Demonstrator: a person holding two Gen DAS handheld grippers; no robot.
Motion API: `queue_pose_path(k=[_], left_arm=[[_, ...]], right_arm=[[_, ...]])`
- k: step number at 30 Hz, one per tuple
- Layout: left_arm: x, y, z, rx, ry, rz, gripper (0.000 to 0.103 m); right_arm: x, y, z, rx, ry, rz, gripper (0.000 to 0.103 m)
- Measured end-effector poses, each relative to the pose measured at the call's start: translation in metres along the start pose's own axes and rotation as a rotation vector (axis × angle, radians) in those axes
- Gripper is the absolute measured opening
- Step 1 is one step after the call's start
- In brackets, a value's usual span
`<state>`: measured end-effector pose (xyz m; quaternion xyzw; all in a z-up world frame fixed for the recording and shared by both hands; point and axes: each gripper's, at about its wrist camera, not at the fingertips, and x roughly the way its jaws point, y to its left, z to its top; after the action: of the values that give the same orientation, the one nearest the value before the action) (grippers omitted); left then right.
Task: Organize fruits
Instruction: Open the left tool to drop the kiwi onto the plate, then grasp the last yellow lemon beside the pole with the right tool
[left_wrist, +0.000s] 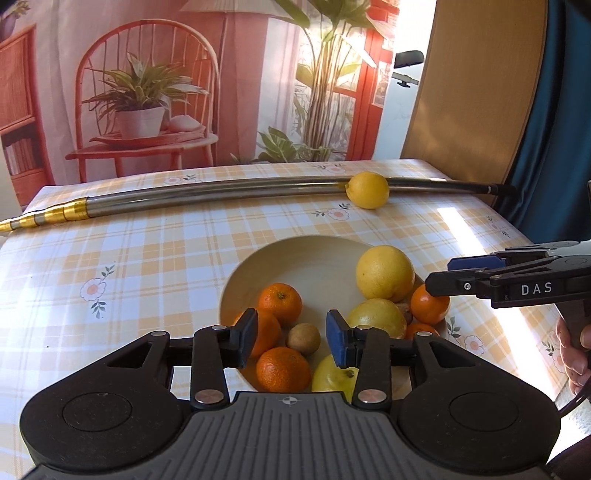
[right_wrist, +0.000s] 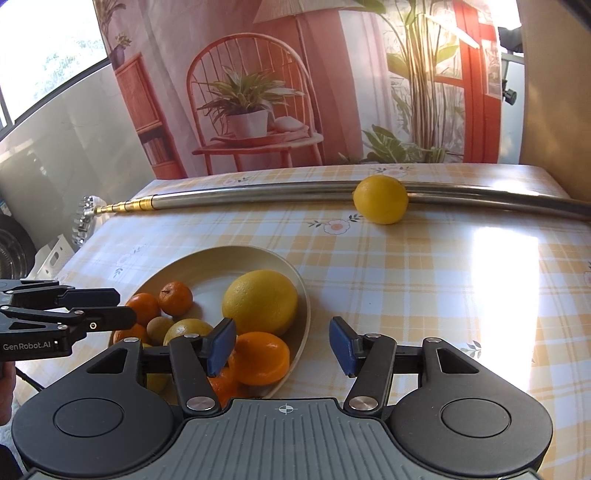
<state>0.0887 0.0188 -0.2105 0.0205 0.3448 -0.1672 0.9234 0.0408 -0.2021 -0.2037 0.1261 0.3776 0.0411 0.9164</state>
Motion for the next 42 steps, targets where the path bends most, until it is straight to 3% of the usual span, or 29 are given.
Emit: queue_pose_path(k=[6, 15, 20, 22, 27, 35, 42], left_arm=[[-0.010, 0.016, 0.007, -0.070, -0.032, 0.037, 0.060], [-0.021, 0.039, 0.032, -0.109, -0.091, 0.075, 0.063], [-0.020, 0.047, 0.048, -0.123, -0.111, 0.104, 0.074], [-0.018, 0.047, 0.054, -0.126, -0.118, 0.114, 0.082], [-0.010, 0.044, 0.063, -0.114, -0.135, 0.130, 0.093], [0.006, 0.045, 0.073, -0.135, -0.128, 0.156, 0.093], [0.019, 0.047, 0.076, -0.132, -0.106, 0.162, 0.093]], right_arm=[[-0.006, -0.006, 0.002, 0.028, -0.047, -0.028, 0.057], [-0.011, -0.017, 0.020, 0.026, -0.104, -0.077, 0.060], [-0.007, -0.019, 0.035, -0.010, -0.144, -0.110, 0.066], [-0.004, -0.020, 0.040, -0.022, -0.162, -0.118, 0.072], [0.010, -0.028, 0.052, -0.016, -0.189, -0.122, 0.091], [0.041, -0.046, 0.068, -0.023, -0.189, -0.156, 0.100], [0.075, -0.066, 0.082, -0.016, -0.177, -0.161, 0.100]])
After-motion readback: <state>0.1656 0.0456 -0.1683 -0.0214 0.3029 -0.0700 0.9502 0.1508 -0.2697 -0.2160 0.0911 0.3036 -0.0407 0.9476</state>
